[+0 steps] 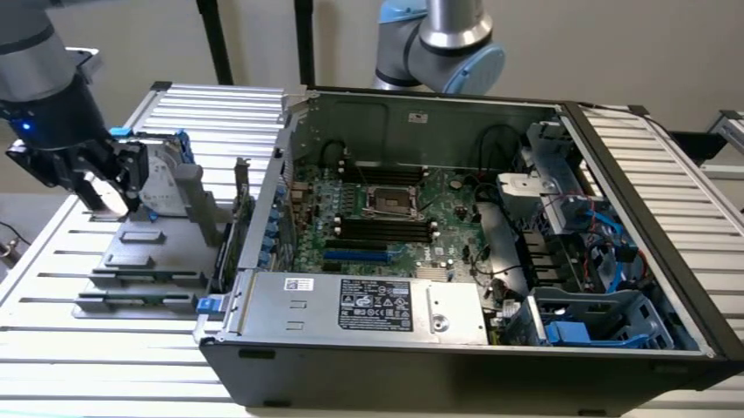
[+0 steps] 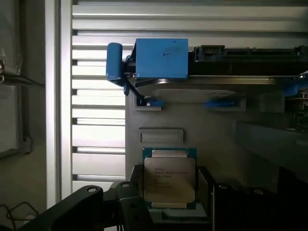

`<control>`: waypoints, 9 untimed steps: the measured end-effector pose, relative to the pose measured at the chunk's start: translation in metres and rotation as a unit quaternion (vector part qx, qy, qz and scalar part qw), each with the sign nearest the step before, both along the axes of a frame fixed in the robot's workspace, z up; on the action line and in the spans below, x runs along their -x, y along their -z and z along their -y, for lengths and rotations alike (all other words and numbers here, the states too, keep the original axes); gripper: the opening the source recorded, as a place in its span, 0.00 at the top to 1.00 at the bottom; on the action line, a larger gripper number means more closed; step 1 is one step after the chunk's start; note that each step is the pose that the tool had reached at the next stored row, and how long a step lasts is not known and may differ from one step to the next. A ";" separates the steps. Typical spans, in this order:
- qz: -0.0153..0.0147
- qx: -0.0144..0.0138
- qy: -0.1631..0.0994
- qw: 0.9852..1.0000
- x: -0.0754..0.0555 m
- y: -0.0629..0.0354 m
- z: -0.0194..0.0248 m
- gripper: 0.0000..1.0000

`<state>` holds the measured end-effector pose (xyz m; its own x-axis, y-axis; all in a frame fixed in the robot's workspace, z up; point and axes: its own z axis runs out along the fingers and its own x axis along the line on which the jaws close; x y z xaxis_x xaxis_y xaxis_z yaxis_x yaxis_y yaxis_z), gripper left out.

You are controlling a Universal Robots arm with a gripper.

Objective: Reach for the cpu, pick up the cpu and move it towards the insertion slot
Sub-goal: 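Pick up the cpu and move it towards the insertion slot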

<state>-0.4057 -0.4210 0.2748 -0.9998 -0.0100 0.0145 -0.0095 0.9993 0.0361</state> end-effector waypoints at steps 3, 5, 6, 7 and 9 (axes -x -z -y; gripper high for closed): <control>0.000 0.000 0.000 1.000 -0.004 -0.0140 0.0000 0.46; 0.000 0.000 0.000 1.000 -0.008 -0.0230 0.0000 0.46; 0.000 0.000 0.000 1.000 -0.010 -0.0275 0.0000 0.46; 0.000 0.000 0.000 1.000 -0.013 -0.0321 0.0001 0.46; 0.000 0.000 0.000 1.000 -0.020 -0.0409 0.0002 0.46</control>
